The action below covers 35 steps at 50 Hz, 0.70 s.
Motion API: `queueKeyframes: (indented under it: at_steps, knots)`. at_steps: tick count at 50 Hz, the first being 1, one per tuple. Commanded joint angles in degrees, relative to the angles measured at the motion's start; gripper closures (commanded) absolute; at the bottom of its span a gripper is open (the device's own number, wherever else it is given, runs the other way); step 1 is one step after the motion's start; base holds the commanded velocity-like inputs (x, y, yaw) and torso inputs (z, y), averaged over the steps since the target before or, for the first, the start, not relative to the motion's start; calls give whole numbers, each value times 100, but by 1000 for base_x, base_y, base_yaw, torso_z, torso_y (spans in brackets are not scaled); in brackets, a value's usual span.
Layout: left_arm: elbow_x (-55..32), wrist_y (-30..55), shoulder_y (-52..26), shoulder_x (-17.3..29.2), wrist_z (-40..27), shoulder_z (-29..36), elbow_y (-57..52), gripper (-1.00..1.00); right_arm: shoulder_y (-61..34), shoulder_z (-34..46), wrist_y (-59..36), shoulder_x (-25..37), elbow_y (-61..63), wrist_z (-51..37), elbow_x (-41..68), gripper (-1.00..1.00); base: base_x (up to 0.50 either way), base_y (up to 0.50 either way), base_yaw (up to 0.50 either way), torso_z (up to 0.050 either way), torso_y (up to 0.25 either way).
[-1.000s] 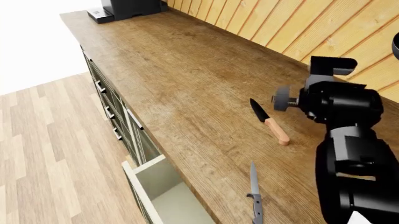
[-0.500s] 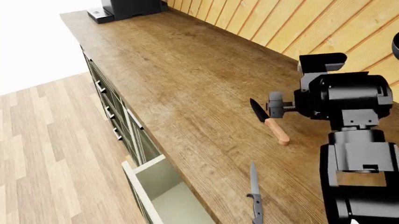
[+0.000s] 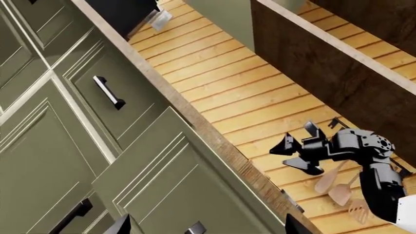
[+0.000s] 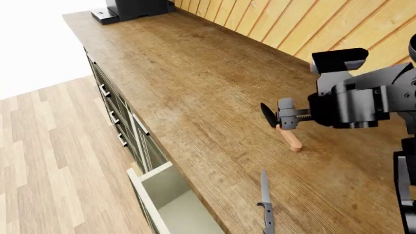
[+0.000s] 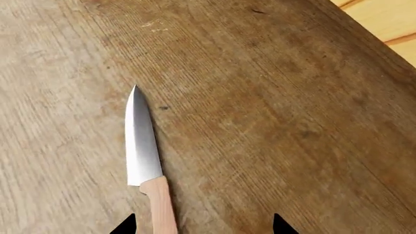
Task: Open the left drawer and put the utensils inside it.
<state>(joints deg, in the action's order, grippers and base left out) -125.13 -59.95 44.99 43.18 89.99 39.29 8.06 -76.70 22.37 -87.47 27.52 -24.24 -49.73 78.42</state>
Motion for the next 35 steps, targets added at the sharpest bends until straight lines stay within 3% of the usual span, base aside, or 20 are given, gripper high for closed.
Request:
queueKeyframes:
  at_steps: [1, 15, 35]
  knots:
    - [-83, -4, 1, 54, 0, 49, -61, -100, 37, 592, 89, 122, -51, -449, 1159, -100, 0, 0, 0, 0, 0]
    - [-87, -4, 1, 59, 0, 38, -72, -100, -2, 999, 338, 43, -168, 0, 833, -100, 0, 0, 0, 0, 0]
    - [-106, -4, 1, 50, 0, 32, -76, -100, -144, 2573, 1302, -272, -1079, 2282, -885, -100, 0, 0, 0, 0, 0]
